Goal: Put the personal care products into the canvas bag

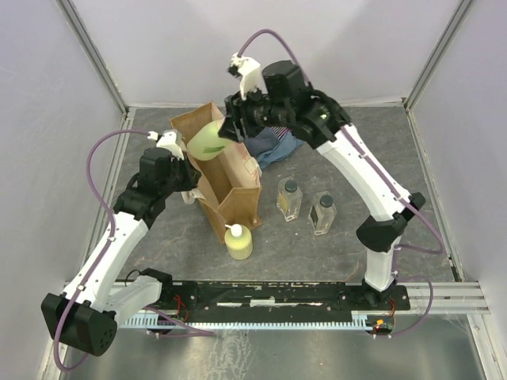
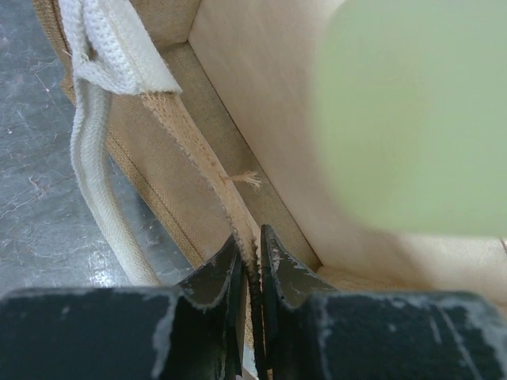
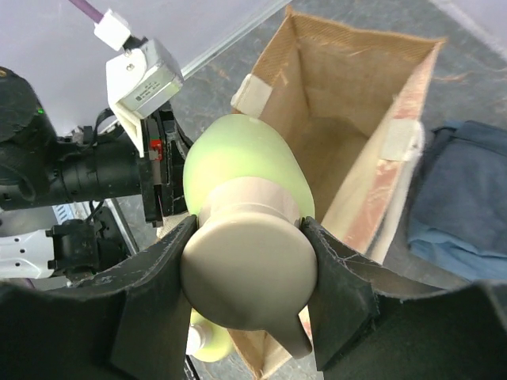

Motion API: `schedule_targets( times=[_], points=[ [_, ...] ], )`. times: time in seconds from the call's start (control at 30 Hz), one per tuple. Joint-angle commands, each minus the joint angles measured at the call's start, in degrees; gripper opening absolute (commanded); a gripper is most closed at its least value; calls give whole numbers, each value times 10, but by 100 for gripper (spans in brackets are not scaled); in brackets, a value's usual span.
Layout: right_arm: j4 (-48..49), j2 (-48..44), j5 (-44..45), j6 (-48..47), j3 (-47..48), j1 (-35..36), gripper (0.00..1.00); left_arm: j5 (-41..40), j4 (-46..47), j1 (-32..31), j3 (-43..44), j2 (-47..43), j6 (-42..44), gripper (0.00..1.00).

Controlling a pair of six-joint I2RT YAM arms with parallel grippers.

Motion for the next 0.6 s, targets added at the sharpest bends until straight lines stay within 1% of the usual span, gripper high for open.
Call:
schedule_targets(
  times=[0.0, 0.13, 0.2, 0.57],
  points=[
    [113, 31, 28, -3, 39, 11, 1, 9, 0, -3, 9, -23, -16, 18],
    [86, 93, 56, -6, 92, 12, 1, 8, -8, -3, 11, -29, -13, 18],
    [82, 110, 70, -13, 106, 14, 0, 8, -9, -3, 8, -32, -14, 18],
    [101, 164, 147, -58, 107, 39, 1, 24, -2, -3, -4, -44, -20, 18]
  ],
)
